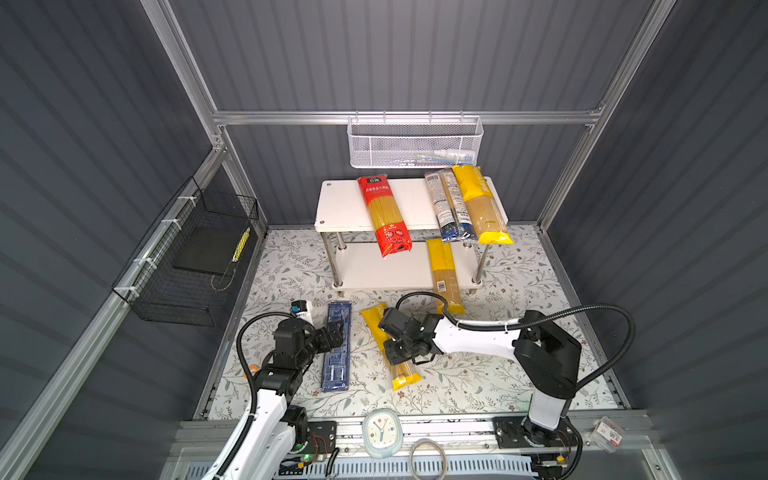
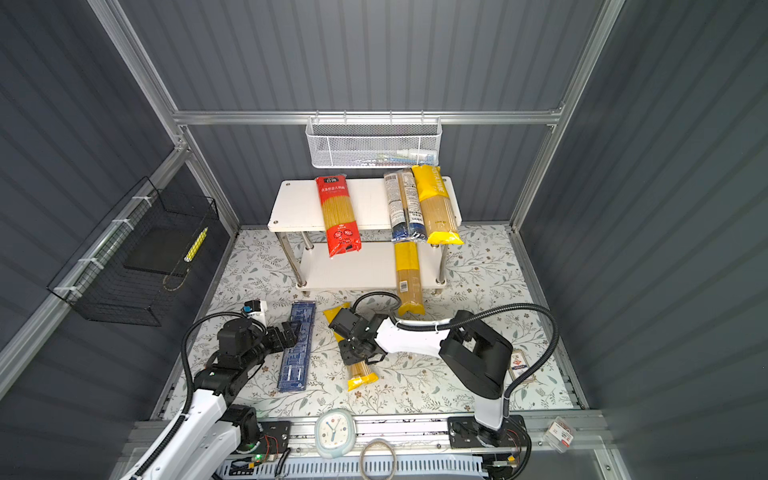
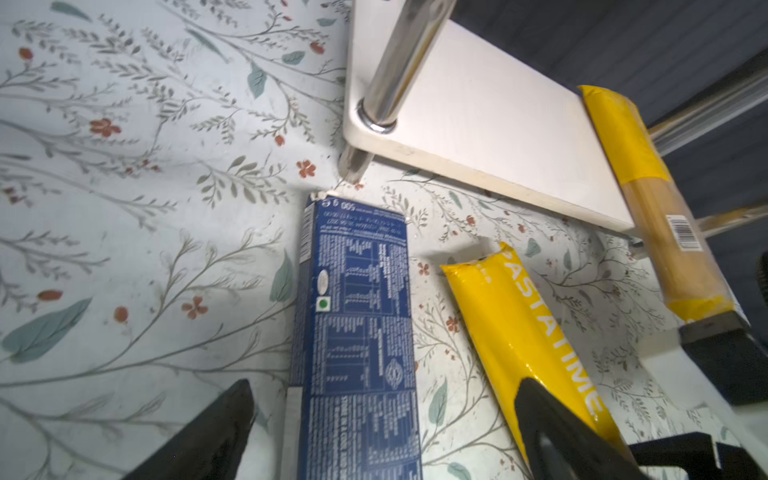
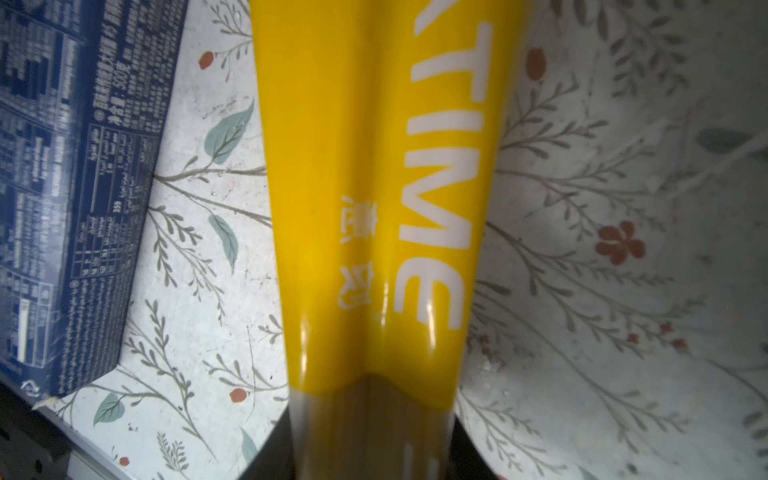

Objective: Place and organize the pasta boxes and bags onto the shelf
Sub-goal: 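Lift the PASTATIME bag and swing it toward the shelf's lower tier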

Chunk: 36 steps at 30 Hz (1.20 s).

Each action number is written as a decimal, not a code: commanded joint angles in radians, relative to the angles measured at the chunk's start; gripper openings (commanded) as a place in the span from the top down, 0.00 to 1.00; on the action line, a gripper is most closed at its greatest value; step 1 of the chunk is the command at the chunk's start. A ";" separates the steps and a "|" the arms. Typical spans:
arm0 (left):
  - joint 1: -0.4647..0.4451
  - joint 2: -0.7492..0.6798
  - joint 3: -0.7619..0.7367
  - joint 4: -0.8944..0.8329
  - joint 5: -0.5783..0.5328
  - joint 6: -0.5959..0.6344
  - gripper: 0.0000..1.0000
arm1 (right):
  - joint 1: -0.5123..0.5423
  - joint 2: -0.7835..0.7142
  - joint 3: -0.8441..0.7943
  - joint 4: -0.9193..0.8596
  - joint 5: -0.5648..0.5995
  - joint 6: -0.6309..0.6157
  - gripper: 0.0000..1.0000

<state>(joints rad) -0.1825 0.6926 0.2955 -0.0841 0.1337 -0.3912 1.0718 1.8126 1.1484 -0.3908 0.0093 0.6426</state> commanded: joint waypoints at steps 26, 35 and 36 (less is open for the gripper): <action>-0.005 0.078 -0.020 0.150 0.124 0.052 0.01 | -0.049 -0.339 -0.126 0.198 0.116 0.000 0.95; -0.005 0.059 -0.027 0.145 0.115 0.049 0.01 | -0.143 -0.327 -0.109 0.277 0.079 -0.002 0.95; -0.005 0.061 -0.026 0.145 0.114 0.049 0.01 | -0.148 -0.320 -0.106 0.294 0.081 -0.004 0.95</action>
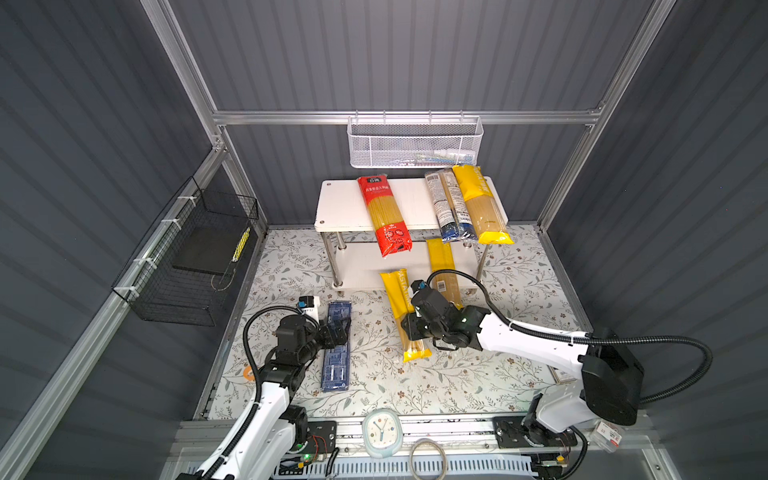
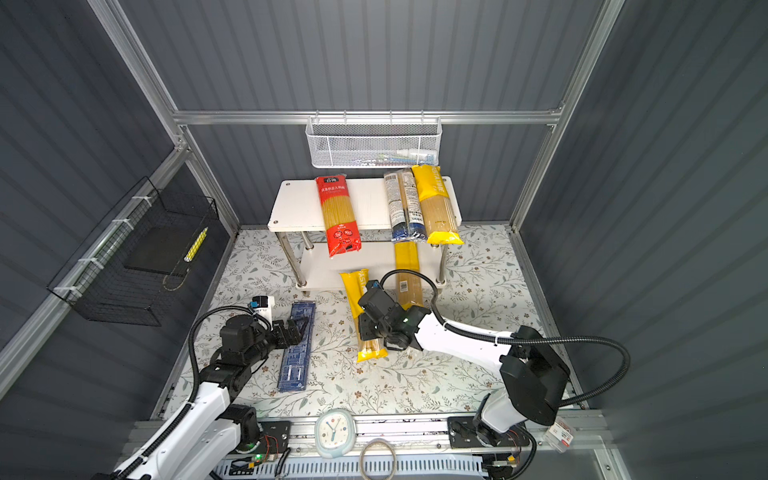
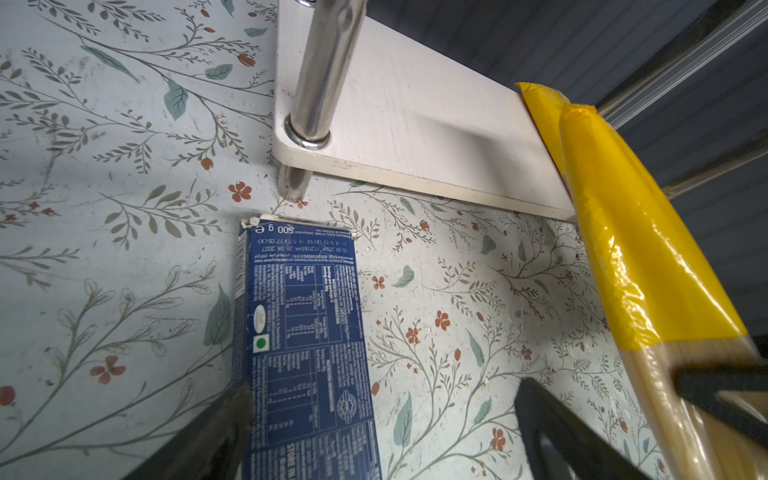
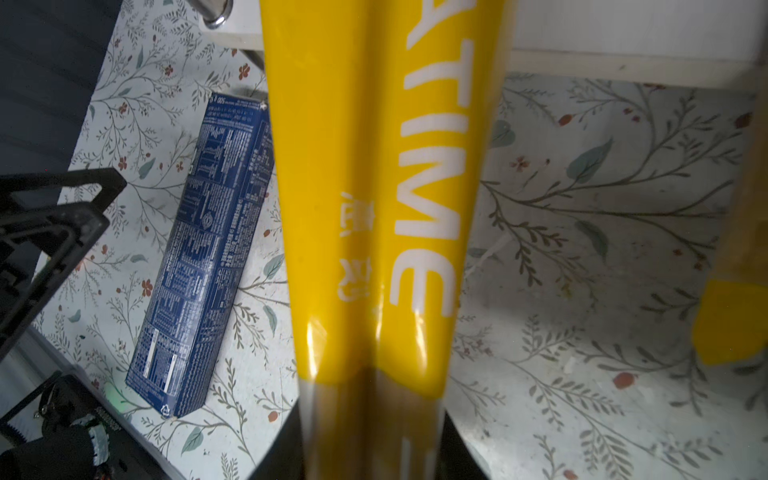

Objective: Place and organize the pasta boxes and bags onto the shelf
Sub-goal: 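Lift the PASTATIME bag and swing it toward the shelf's lower tier, then lower the PASTATIME bag onto the lower tier and open the right gripper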

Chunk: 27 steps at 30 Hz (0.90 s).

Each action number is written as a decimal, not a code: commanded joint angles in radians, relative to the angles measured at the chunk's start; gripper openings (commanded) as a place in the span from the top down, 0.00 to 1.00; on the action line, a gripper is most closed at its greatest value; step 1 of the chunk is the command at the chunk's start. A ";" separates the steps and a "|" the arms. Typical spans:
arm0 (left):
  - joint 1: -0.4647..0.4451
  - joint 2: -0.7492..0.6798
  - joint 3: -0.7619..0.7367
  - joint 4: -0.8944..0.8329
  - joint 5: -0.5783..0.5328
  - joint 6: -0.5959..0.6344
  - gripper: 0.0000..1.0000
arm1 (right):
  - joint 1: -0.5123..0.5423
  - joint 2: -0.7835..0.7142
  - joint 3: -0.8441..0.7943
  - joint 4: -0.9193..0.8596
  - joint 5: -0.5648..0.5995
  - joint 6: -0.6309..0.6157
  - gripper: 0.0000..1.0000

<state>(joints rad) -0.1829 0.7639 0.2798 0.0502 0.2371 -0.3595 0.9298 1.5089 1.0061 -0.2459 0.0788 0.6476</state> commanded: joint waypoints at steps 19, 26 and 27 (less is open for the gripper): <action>-0.004 -0.014 -0.013 0.010 0.009 0.014 0.01 | -0.152 0.194 0.226 0.235 0.005 -0.030 0.93; -0.004 -0.012 -0.013 0.010 0.009 0.013 0.01 | -0.196 0.232 0.287 0.235 -0.017 -0.028 0.89; -0.004 -0.012 -0.013 0.010 0.010 0.013 0.01 | -0.200 0.236 0.295 0.234 -0.019 -0.026 0.89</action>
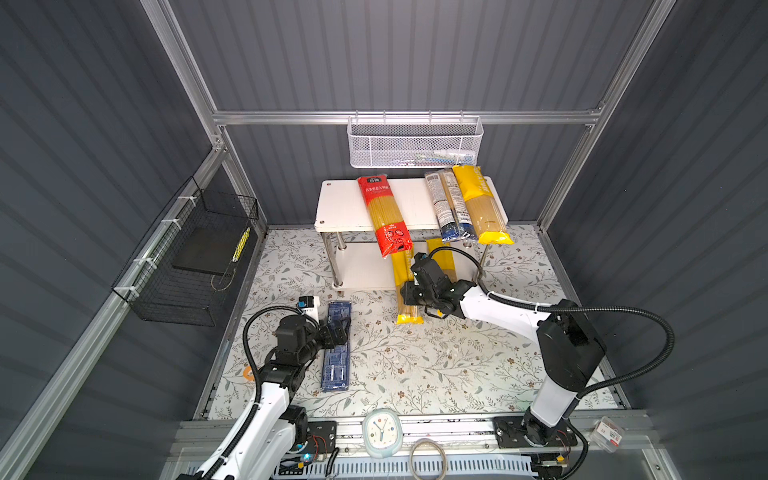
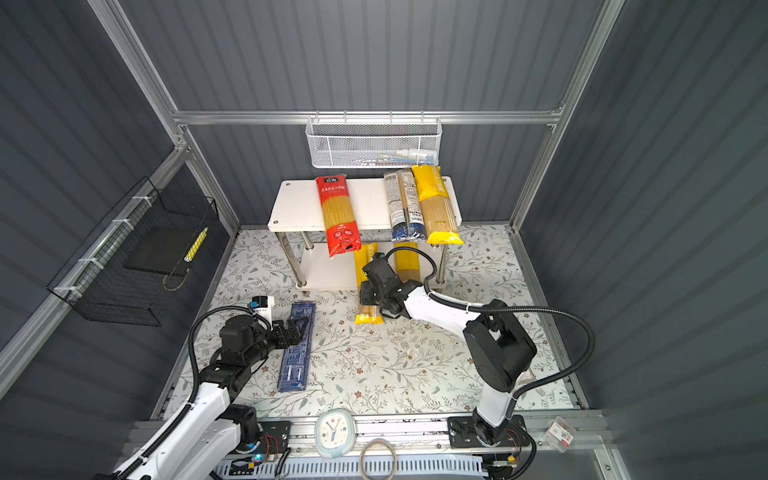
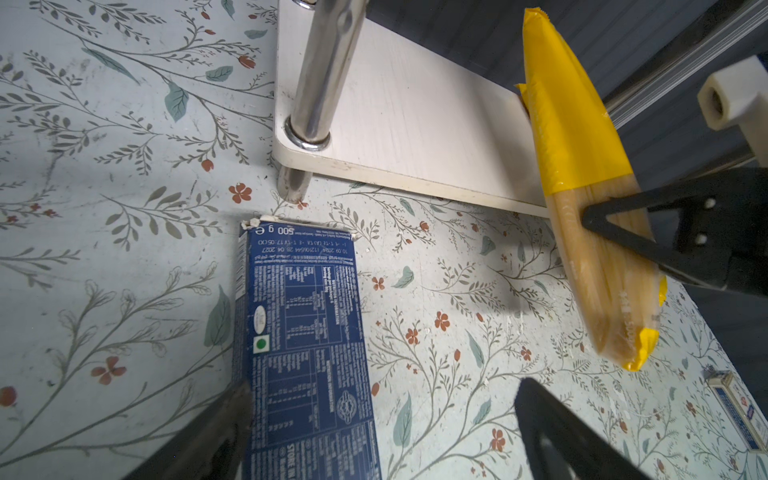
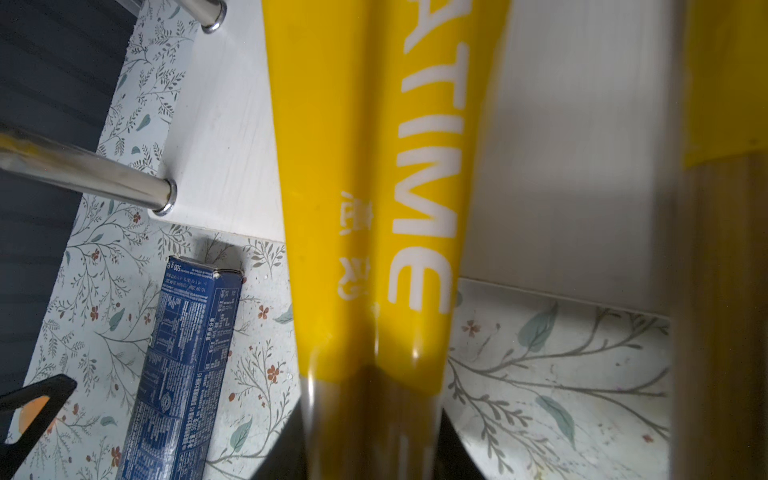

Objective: Place and organize the pasta boxes and bags onto the shelf
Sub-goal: 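Lower the PASTATIME bag onto the lower tier and open the right gripper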

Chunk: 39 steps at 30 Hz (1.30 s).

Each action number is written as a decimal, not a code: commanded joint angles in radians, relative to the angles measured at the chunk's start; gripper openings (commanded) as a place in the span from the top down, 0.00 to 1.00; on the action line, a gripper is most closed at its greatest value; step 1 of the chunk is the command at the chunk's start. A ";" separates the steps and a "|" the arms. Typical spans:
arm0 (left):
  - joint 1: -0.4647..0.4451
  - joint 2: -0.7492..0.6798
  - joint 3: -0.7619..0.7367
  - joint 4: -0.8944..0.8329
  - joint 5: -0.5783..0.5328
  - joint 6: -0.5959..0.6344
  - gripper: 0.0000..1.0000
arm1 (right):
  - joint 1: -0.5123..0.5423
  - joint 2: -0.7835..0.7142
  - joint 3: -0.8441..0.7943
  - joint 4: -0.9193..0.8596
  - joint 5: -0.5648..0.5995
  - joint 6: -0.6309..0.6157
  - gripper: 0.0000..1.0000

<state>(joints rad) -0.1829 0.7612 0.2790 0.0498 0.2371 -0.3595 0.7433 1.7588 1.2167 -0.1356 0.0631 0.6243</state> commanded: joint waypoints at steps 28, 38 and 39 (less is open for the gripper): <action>-0.004 -0.036 -0.021 0.004 0.004 0.011 0.01 | -0.069 0.144 0.206 0.117 -0.018 0.022 0.61; -0.004 -0.034 -0.019 0.004 0.002 0.009 0.01 | -0.073 0.139 0.227 0.083 -0.020 0.005 0.47; -0.004 -0.033 -0.020 0.005 0.001 0.010 0.01 | -0.072 0.135 0.226 0.083 -0.023 0.006 0.45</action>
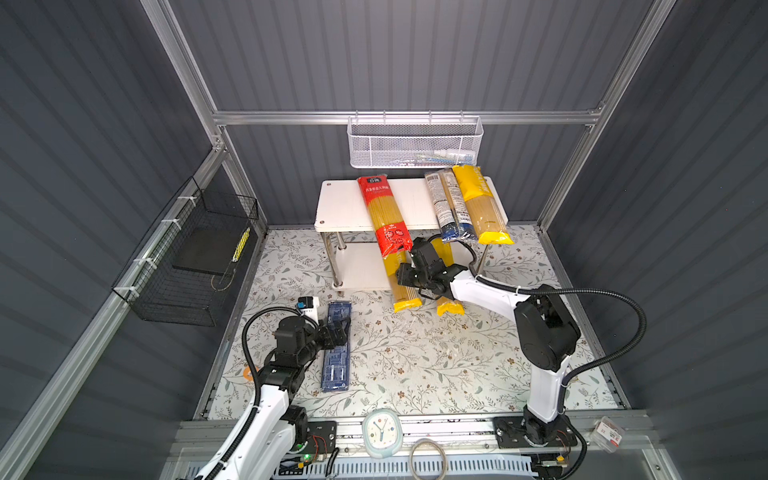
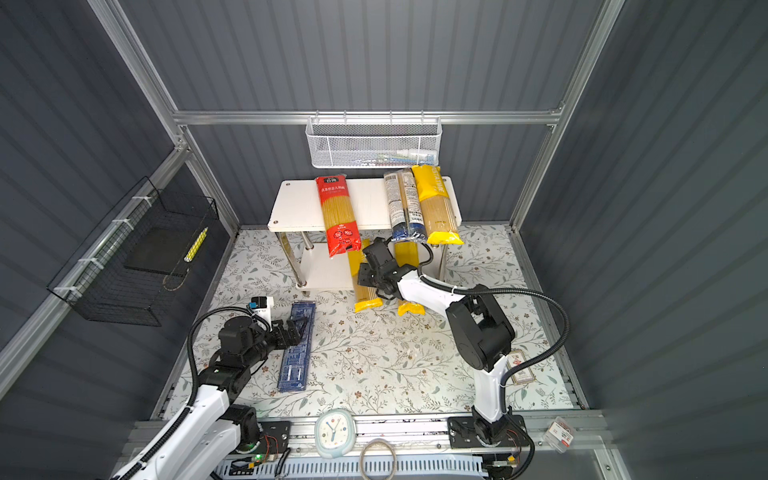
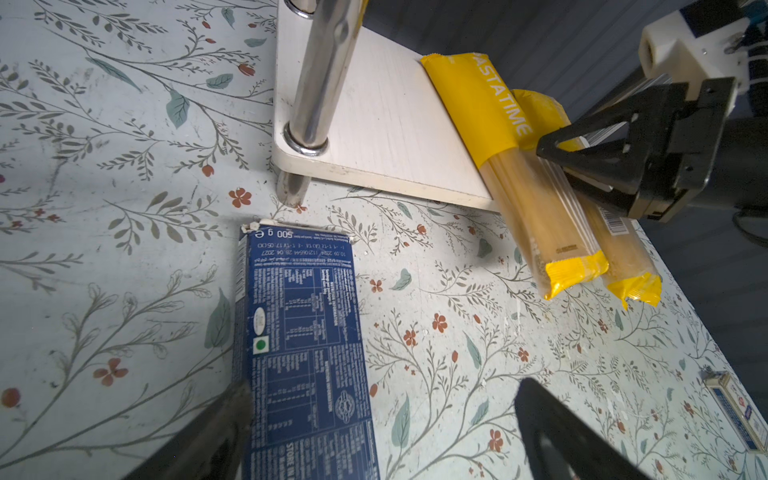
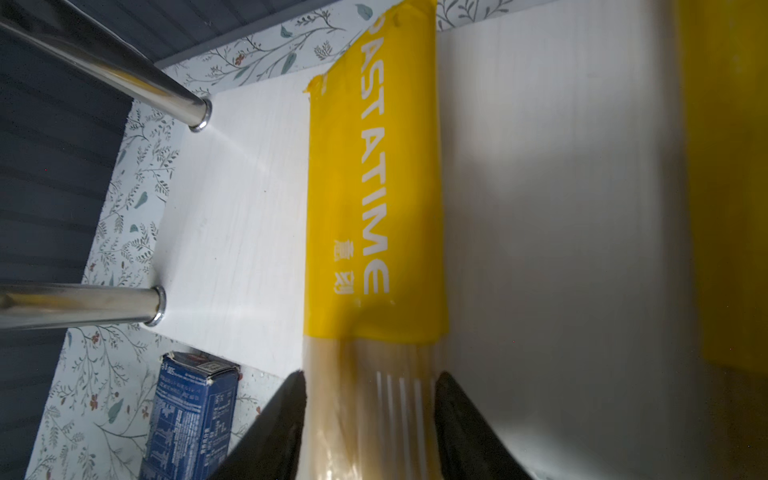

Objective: Place and organize the pasta boxes and bags onto the shelf
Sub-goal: 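Lower the PASTATIME bag onto the lower tier and open the right gripper, then withdraw the right gripper and move it over the blue spaghetti box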

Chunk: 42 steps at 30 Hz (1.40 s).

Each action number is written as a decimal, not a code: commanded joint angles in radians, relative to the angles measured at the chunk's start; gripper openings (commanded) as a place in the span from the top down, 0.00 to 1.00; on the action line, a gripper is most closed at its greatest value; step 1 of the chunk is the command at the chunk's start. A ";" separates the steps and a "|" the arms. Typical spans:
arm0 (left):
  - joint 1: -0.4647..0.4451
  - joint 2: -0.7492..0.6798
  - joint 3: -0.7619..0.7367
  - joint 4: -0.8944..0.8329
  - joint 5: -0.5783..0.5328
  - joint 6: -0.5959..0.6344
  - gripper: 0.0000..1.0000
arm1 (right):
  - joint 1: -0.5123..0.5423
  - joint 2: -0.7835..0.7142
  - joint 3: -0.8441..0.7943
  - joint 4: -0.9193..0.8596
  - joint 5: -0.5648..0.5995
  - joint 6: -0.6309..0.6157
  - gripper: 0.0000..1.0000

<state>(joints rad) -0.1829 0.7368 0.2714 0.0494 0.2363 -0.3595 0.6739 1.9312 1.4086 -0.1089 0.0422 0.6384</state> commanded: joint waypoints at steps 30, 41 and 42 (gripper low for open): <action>-0.004 0.011 -0.007 0.008 -0.001 0.008 0.01 | 0.280 -0.354 -0.373 -0.113 0.027 -0.090 0.22; -0.004 0.015 -0.005 0.006 -0.003 0.008 0.01 | 0.271 -0.208 -0.273 -0.092 0.034 -0.168 0.22; -0.004 0.016 -0.005 0.006 -0.002 0.008 0.01 | 0.271 -0.194 -0.257 -0.091 0.032 -0.177 0.21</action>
<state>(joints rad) -0.1829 0.7540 0.2714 0.0498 0.2359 -0.3595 0.9497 1.7119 1.0927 -0.2054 0.0772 0.5014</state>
